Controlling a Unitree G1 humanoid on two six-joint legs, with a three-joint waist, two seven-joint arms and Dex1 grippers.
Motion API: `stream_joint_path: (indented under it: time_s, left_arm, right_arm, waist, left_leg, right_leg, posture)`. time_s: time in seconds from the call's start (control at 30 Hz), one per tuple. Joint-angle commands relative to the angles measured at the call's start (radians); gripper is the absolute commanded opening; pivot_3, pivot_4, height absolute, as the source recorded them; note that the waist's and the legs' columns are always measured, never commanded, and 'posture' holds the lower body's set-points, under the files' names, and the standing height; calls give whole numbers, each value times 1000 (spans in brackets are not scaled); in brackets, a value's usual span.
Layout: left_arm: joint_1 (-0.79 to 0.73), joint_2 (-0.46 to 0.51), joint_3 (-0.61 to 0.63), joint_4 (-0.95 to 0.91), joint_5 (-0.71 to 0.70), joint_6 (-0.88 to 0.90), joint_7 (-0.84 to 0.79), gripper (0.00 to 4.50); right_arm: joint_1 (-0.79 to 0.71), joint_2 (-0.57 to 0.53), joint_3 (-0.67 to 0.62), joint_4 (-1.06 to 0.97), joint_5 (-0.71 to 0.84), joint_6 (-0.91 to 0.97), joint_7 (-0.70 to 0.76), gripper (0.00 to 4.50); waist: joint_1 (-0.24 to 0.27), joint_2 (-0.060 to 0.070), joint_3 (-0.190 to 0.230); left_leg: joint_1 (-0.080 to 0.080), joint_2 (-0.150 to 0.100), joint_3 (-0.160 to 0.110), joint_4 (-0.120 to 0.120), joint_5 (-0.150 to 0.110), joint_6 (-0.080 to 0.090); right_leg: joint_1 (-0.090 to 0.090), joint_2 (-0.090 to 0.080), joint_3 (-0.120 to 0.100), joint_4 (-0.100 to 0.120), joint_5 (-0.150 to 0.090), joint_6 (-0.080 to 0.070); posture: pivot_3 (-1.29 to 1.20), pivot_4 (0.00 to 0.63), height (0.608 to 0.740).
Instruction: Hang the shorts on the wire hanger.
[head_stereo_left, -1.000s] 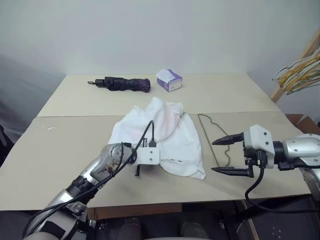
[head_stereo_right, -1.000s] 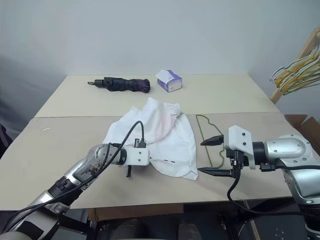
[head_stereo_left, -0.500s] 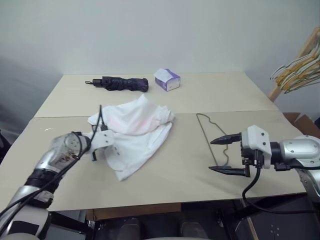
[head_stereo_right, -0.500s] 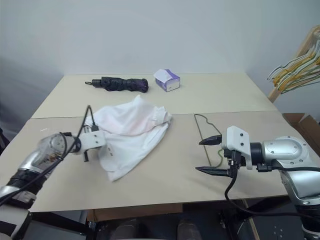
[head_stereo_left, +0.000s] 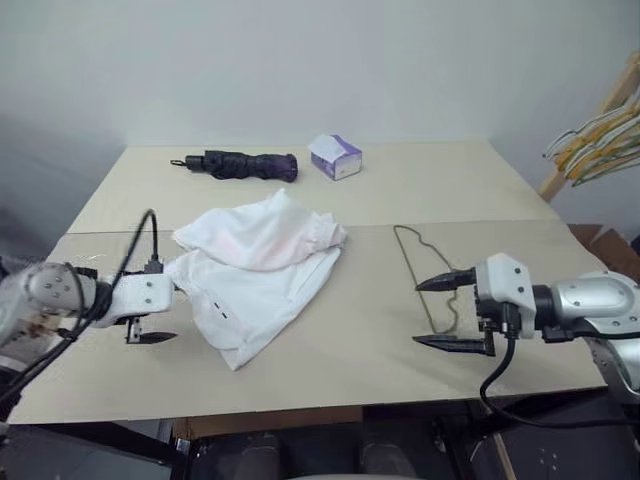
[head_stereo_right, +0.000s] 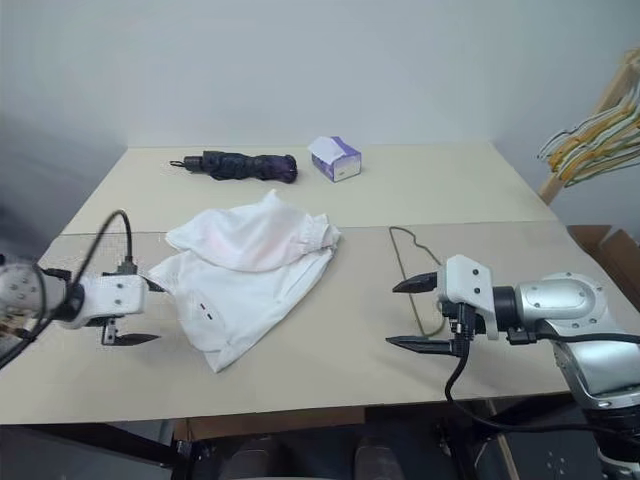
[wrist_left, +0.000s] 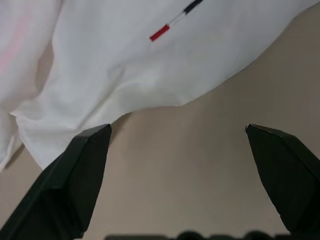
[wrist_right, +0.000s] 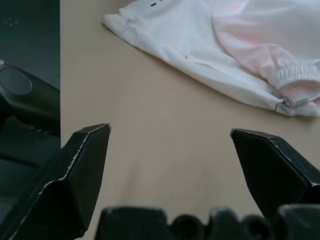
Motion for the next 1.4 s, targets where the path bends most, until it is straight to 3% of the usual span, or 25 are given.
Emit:
stream_joint_path:
  time_s: [0.03, 0.17, 0.33, 0.5, 0.67, 0.77, 0.97, 1.2, 1.4]
  left_arm:
    - [13, -34, 62, -207, -184, 223, -10, 4465]
    - [22, -69, -8, -418, -262, 521, 61, 4465]
    - [-98, -139, -244, -500, -125, 802, 199, 4465]
    - [-161, -184, -437, -435, 41, 790, 252, 4465]
    - [-188, -211, -536, -365, 140, 779, 266, 4465]
    - [-187, -201, -542, -351, 162, 762, 259, 3957]
    - [-169, -158, -502, -314, 169, 709, 234, 2101]
    - [-169, -150, -468, -275, 165, 682, 227, 7]
    - [-165, -140, -403, -235, 152, 567, 208, 7]
  right_arm:
    - [-17, 14, -3, -20, 3, -24, -5, 4500]
    - [-30, 30, 10, -23, -6, -20, -10, 4500]
    - [-33, 43, 19, -39, -15, -16, -32, 4500]
    - [-18, 40, 10, -56, -10, -12, -38, 4500]
    - [-18, 39, 8, -61, -8, -11, -48, 4500]
    - [-17, 39, 6, -62, -7, -11, -51, 4500]
    - [-21, 46, 16, -60, -10, -15, -57, 4500]
    - [-41, 59, 34, -46, -17, -22, -56, 4500]
    - [-88, 77, 67, -15, -30, -34, -47, 4500]
  waist:
    - [10, 0, 0]
    - [12, 0, 0]
    - [13, 0, 0]
    - [9, -1, 0]
    - [12, 0, -1]
    - [13, 1, -2]
    - [7, 1, -2]
    - [-4, 1, -2]
    - [-6, 1, -2]
  left_leg:
    - [0, 0, 1, 0, 0, 0]
    - [-1, 0, 3, 0, 0, 0]
    - [0, 0, 3, 2, 0, 1]
    - [0, 1, 3, 3, 0, 1]
    - [1, 1, 3, 3, 0, 1]
    - [8, 1, 3, 3, 0, 0]
    - [20, 2, 4, 0, -5, -8]
    - [19, 3, 4, -1, -4, -7]
    - [16, 3, 4, -1, -1, -1]
  right_leg:
    - [0, 0, 0, 0, -1, 2]
    - [2, 1, 2, 1, 1, 5]
    - [3, 6, 3, 1, 2, 8]
    - [3, 8, 5, 1, 2, 8]
    - [3, 10, 8, 1, 2, 7]
    - [9, 10, 8, 0, -1, 2]
    - [16, 9, 8, -2, -1, 1]
    - [17, 10, 9, -1, -2, 1]
    - [16, 10, 9, -1, -2, 1]
  posture:
    - [3, 24, 740]
    - [1, 25, 740]
    - [-15, 19, 740]
    - [-15, 19, 740]
    - [-38, 11, 740]
    - [-38, 11, 740]
    - [-38, 11, 740]
    - [-18, 7, 740]
    - [-3, 0, 740]
